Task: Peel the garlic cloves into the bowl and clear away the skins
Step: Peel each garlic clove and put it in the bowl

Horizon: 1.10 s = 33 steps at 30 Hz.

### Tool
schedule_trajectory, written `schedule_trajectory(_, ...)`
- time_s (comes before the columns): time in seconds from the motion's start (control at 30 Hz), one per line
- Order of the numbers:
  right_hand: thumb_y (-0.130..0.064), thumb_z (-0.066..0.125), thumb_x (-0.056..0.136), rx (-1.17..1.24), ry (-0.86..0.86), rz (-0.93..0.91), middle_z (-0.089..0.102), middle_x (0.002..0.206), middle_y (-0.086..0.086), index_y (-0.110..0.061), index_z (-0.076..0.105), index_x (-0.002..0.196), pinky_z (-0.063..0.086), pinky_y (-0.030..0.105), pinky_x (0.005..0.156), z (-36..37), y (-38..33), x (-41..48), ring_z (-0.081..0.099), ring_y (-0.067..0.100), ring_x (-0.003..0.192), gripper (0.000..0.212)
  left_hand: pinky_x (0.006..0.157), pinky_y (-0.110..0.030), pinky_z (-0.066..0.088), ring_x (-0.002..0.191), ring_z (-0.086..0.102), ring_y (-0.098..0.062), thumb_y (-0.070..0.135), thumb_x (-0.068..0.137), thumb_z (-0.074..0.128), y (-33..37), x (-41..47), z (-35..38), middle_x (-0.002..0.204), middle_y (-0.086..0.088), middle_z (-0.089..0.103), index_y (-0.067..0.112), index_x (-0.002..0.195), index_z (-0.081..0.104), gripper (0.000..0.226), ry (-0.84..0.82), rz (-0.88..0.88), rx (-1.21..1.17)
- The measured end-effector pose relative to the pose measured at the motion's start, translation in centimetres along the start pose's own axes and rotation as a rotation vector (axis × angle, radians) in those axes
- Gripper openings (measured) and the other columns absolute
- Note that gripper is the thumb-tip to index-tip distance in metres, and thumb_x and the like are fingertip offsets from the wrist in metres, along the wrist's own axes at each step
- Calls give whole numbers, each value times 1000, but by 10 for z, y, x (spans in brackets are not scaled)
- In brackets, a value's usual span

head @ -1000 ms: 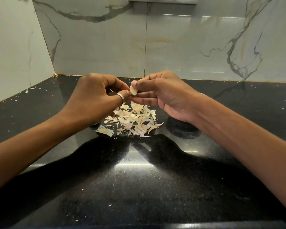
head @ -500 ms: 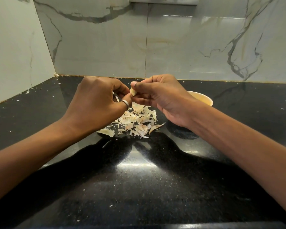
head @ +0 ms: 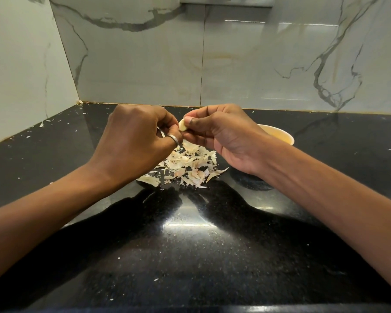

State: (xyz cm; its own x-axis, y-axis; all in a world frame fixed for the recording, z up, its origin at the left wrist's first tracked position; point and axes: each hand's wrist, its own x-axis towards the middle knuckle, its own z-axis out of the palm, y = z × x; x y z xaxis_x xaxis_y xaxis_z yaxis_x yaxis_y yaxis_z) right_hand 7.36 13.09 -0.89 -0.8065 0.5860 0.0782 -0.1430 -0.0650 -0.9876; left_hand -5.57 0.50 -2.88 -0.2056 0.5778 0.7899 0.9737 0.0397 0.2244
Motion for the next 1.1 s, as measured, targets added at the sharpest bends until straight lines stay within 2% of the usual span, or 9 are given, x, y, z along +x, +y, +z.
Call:
schedule_trajectory(0.17,8,65,93,12,-12,-3,73,82,13,7,69,100,62,23,70,1,-1,0,70,16,70,8,59,-20,47,60,59,3,26,87,73,1,1,-2,65,11,64,17,85,76,9,6,-10,-1)
schedule_trajectory(0.27,7,64,94,16,-18,-3,74,86,15,8,67,107,61,23,68,0,-3,-1,71,16,71,14,57,-16,45,60,59,3,24,88,73,0,4,-3,65,14,62,17,86,76,8,-1,-50,-16)
schedule_trajectory(0.4,5,65,94,14,-2,-13,74,97,21,6,68,107,59,23,66,-2,-4,2,72,23,83,13,57,-6,43,60,61,2,21,88,72,0,5,-6,66,16,63,16,88,76,6,-7,-75,-47)
schedule_trajectory(0.53,6,65,94,16,18,-43,73,90,17,8,68,105,60,23,69,-3,-4,4,71,18,76,11,62,-5,47,72,66,3,23,87,74,6,3,-6,69,17,65,18,93,78,8,-34,-51,-93)
schedule_trajectory(0.6,6,66,94,1,12,-56,73,88,16,10,67,105,62,25,74,-4,-2,5,71,19,75,12,62,-4,47,67,66,3,25,86,75,7,3,-5,69,18,65,19,93,78,10,-32,-49,-90)
schedule_trajectory(0.73,6,67,92,-12,-2,-77,72,87,16,10,67,104,63,30,82,-3,-1,5,72,21,79,12,57,-6,46,62,62,6,27,87,76,6,2,-6,67,18,63,19,91,78,10,-21,-42,-56)
schedule_trajectory(0.87,8,67,92,-20,11,-105,71,90,18,15,65,108,63,30,82,2,1,3,71,21,80,18,56,-14,45,61,61,4,30,87,76,4,1,-5,65,15,63,18,87,78,12,10,-32,-22)
schedule_trajectory(1.1,7,68,91,-69,9,-132,70,85,15,15,65,106,64,32,80,3,1,1,70,20,76,16,61,-24,52,60,62,-2,32,82,67,-1,2,-3,65,7,67,17,81,76,17,10,-29,-18)
